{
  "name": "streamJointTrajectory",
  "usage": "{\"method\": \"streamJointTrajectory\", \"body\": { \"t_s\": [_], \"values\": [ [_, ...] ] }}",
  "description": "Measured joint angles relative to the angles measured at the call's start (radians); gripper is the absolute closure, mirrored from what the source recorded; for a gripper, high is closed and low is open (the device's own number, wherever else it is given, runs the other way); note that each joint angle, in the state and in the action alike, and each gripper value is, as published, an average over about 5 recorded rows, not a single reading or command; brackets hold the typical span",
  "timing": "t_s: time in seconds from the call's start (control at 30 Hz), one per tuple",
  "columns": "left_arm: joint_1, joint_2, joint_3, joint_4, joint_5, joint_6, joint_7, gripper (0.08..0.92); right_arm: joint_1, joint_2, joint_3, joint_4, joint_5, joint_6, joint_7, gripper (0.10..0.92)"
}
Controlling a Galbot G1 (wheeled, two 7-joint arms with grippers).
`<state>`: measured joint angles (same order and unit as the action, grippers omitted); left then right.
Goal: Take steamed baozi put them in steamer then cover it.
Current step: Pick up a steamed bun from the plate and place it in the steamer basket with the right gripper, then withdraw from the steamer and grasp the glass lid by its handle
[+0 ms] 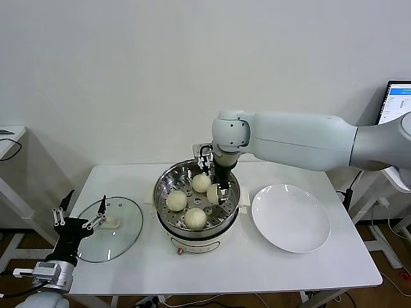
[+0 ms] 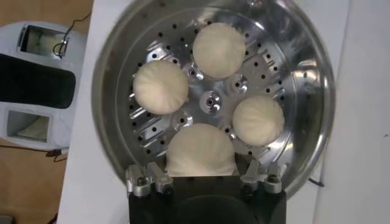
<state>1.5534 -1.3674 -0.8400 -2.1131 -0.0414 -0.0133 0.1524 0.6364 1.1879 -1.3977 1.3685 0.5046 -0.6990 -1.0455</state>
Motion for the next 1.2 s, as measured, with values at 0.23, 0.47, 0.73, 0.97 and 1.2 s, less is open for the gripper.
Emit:
{"method": "streamJointTrajectory", "body": {
  "t_s": [0.23, 0.47, 0.73, 0.97, 1.2],
  "values": [
    [0.002, -0.001, -0.002, 0.0, 0.0, 0.0, 0.0, 0.177, -0.048, 0.014, 0.02, -0.029, -0.029, -0.002, 0.003, 0.287],
    [0.003, -0.002, -0.006, 0.002, 0.0, 0.0, 0.0, 0.177, -0.077, 0.014, 0.03, -0.041, -0.049, -0.003, 0.002, 0.286],
    [0.002, -0.003, -0.002, 0.002, 0.0, 0.0, -0.001, 0.177, -0.09, 0.003, 0.044, -0.04, -0.061, -0.004, 0.002, 0.214],
    [0.006, -0.006, 0.006, -0.002, 0.002, 0.002, -0.005, 0.177, -0.07, -0.03, 0.069, -0.02, -0.047, -0.004, -0.01, 0.203],
    [0.011, -0.006, 0.014, -0.01, 0.007, 0.002, -0.009, 0.177, -0.021, -0.119, 0.118, 0.028, 0.003, 0.0, -0.037, 0.203]
  ]
}}
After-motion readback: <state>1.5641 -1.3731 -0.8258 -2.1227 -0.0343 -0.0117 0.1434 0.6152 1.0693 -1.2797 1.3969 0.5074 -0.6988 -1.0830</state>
